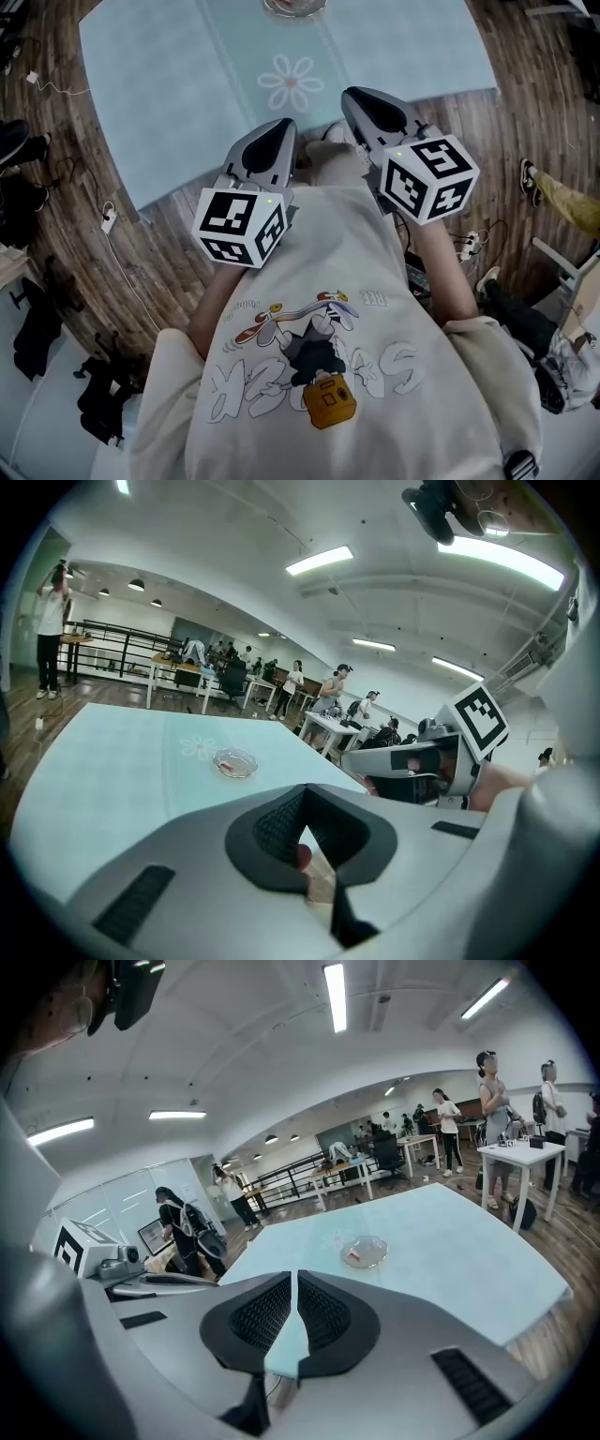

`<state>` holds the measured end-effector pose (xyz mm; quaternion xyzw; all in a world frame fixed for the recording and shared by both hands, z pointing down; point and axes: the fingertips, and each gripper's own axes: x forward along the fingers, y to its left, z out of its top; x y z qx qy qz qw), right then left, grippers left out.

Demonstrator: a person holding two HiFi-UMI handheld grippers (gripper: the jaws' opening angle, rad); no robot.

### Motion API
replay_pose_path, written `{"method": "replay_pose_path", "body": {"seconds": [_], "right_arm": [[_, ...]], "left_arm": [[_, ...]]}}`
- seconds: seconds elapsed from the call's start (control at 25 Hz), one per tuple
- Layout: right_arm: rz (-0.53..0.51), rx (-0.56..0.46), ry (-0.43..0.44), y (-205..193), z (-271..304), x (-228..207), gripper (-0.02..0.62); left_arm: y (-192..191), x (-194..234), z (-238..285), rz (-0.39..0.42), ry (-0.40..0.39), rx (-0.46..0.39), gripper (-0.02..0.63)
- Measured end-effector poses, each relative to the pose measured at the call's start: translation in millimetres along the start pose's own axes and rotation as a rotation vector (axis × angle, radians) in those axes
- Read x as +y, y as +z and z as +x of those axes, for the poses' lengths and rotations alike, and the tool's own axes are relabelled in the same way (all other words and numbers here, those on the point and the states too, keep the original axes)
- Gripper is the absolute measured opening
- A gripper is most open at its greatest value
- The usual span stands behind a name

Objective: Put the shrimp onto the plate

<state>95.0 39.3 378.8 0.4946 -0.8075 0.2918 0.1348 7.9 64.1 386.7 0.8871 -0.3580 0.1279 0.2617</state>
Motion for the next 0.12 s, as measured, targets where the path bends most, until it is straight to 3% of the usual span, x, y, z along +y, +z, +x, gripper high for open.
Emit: {"method": "replay_pose_path", "body": {"seconds": [0.12], "right_arm": [[0.004,0.000,-0.029,-16,-8,3,0.040]], "left_arm": [[-9,-9,-4,0.020,-0.020,0.015,0.008]]}}
